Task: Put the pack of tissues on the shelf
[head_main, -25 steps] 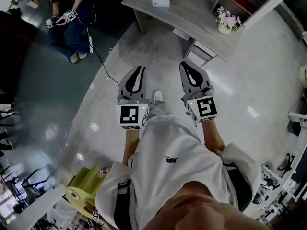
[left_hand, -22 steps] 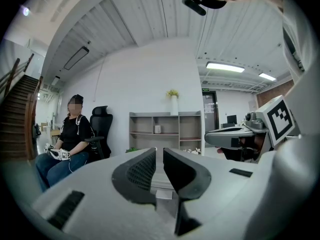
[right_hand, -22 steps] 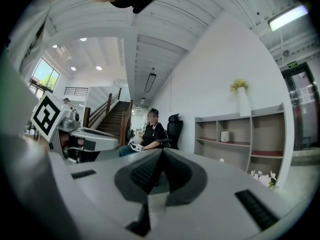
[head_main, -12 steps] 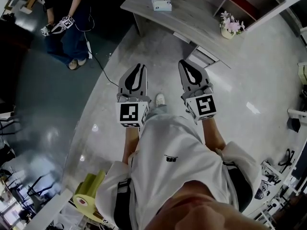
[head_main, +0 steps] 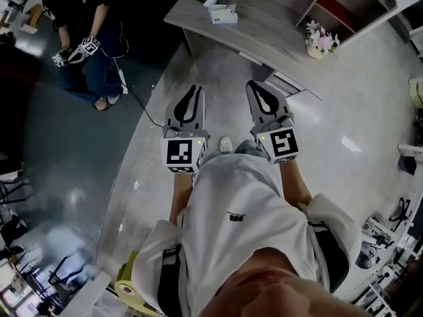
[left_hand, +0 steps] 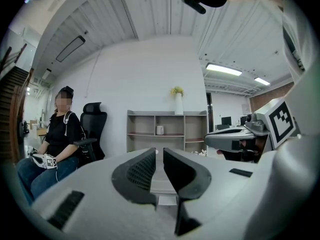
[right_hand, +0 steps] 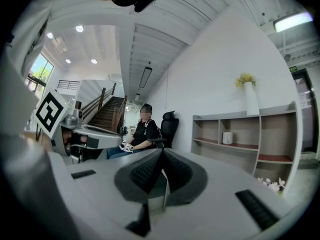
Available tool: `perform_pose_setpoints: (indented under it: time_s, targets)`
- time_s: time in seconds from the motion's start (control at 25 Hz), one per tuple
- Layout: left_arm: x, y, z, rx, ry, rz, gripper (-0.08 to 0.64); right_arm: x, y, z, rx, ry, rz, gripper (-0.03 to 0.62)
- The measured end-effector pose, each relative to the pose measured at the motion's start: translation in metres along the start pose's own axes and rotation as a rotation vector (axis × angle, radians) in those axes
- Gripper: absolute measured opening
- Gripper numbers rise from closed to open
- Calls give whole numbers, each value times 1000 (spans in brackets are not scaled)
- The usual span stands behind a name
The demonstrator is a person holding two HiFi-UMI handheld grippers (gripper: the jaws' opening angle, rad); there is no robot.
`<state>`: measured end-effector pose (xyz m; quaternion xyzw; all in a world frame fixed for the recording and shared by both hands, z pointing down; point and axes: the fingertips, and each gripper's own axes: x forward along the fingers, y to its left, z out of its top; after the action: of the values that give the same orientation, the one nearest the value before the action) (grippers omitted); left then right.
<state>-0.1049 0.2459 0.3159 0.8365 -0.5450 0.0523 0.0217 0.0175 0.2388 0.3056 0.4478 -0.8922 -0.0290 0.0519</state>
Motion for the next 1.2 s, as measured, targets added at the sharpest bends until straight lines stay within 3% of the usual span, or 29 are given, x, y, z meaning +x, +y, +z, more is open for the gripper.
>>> perform_pose_setpoints:
  time_s: [0.76, 1.2]
  targets:
    - [78, 40, -8, 10, 6, -47, 31, 73, -39, -23, 18, 41, -22, 26]
    - [154, 68, -24, -2, 45, -55, 31, 143, -80, -35, 20, 68, 30, 26]
